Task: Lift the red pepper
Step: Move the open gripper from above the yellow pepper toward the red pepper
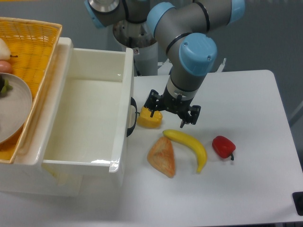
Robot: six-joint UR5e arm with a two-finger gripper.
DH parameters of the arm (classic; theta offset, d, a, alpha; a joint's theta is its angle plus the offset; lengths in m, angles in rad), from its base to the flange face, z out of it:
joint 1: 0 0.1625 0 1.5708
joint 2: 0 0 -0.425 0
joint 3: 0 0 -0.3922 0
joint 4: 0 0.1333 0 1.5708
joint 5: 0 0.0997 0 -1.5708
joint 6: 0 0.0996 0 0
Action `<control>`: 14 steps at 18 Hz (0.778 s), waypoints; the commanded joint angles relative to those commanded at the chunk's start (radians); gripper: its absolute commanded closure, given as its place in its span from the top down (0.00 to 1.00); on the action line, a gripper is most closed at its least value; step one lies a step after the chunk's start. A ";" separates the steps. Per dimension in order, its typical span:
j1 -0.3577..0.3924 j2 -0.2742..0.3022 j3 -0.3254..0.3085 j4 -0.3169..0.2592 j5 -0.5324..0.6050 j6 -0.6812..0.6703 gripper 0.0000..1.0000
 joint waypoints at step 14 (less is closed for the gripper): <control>0.023 -0.050 -0.038 0.143 0.125 0.188 1.00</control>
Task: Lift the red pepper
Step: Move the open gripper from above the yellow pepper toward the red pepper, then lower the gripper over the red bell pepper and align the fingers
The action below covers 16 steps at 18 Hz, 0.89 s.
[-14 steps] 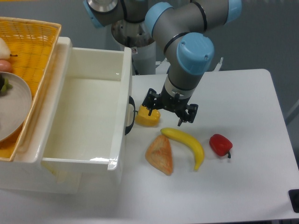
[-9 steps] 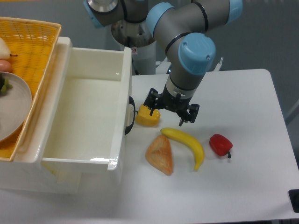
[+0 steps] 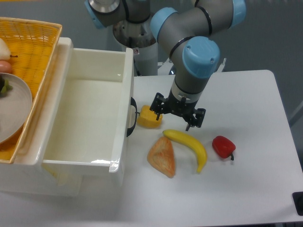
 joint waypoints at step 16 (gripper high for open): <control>0.030 -0.120 0.002 0.155 0.137 0.239 1.00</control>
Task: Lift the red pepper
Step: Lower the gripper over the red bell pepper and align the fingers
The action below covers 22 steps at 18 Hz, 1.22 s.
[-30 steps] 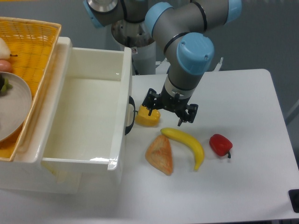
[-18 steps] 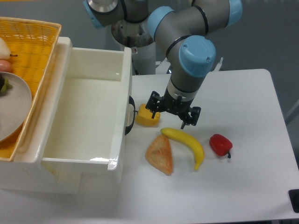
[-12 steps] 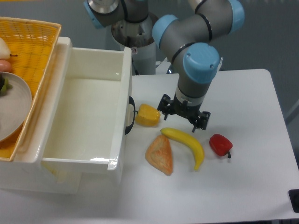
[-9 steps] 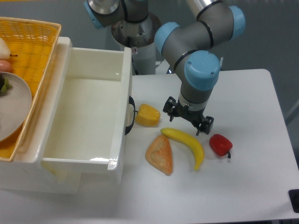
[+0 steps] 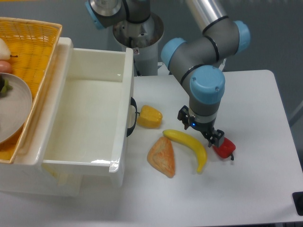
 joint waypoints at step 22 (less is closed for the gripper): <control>0.140 -0.055 -0.023 0.117 -0.035 -0.775 1.00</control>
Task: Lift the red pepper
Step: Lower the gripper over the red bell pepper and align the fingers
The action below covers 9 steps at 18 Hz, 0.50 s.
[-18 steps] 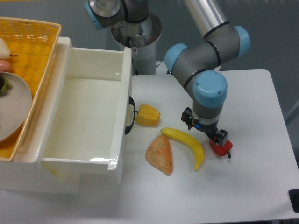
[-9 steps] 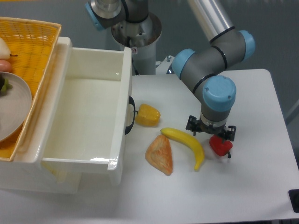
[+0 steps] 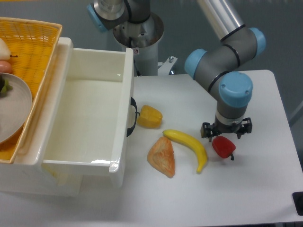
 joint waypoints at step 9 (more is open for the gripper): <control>-0.005 -0.051 0.009 0.003 -0.049 -0.112 1.00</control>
